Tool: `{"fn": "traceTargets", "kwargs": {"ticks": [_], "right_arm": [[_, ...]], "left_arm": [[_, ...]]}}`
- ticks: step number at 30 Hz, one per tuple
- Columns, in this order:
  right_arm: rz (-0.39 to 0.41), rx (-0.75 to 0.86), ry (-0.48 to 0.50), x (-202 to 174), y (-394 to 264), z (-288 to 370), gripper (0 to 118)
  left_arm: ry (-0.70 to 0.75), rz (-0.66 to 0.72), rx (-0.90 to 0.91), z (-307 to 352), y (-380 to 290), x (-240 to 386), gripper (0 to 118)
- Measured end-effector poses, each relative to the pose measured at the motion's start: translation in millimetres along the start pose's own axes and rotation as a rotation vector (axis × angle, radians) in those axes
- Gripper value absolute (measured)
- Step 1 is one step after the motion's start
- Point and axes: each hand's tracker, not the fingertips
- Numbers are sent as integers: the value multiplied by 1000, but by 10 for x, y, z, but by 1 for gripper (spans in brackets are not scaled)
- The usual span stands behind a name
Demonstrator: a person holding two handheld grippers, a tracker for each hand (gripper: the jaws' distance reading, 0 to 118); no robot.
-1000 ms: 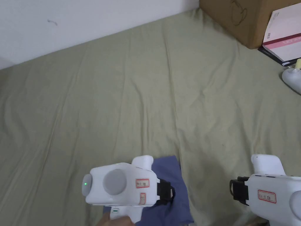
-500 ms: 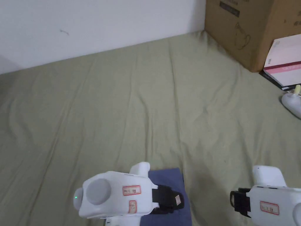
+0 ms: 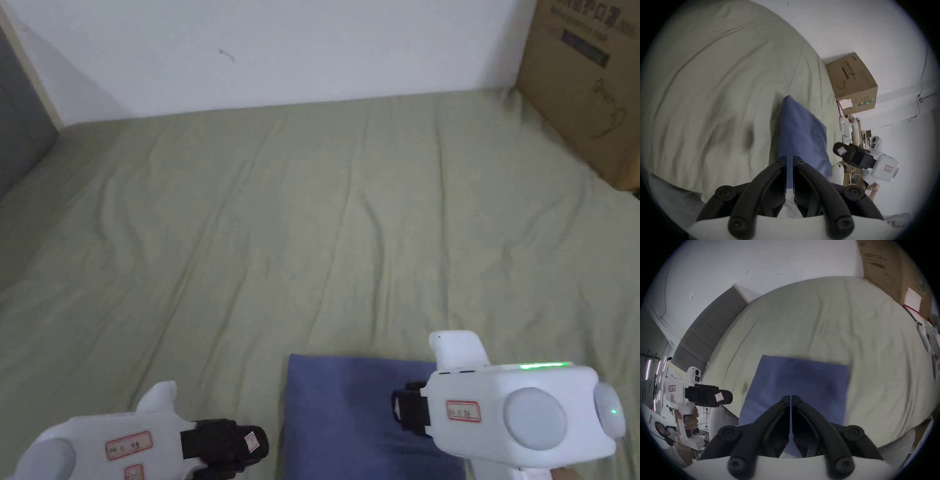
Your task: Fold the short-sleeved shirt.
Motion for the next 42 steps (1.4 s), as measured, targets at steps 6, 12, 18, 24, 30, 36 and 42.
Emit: {"fn": "traceTargets", "kwargs": {"ticks": [6, 12, 18, 24, 30, 36, 42], "right_arm": [[89, -147, -106, -1, -134, -746, 2], [-55, -129, -35, 141, -64, -661, 2], [-3, -115, -77, 31, -103, -661, 2], [-7, -119, -70, 72, -96, -665, 2], [-28, -132, -52, 102, -80, -666, 2], [-4, -141, -92, 37, -71, -648, 2], [-28, -118, -103, -68, 4, -500, 2]], "left_arm": [[-36, 33, -7, -94, -37, -134, 8], [-70, 45, -13, -194, 46, -193, 8], [-140, 113, -44, -462, 258, -267, 88], [-225, 164, -73, -844, 396, -272, 118], [-353, 158, -189, -1251, 497, -211, 117], [-93, 27, -248, -1427, 468, -156, 17], [-235, 31, -259, -1265, 529, -187, 17]]}}
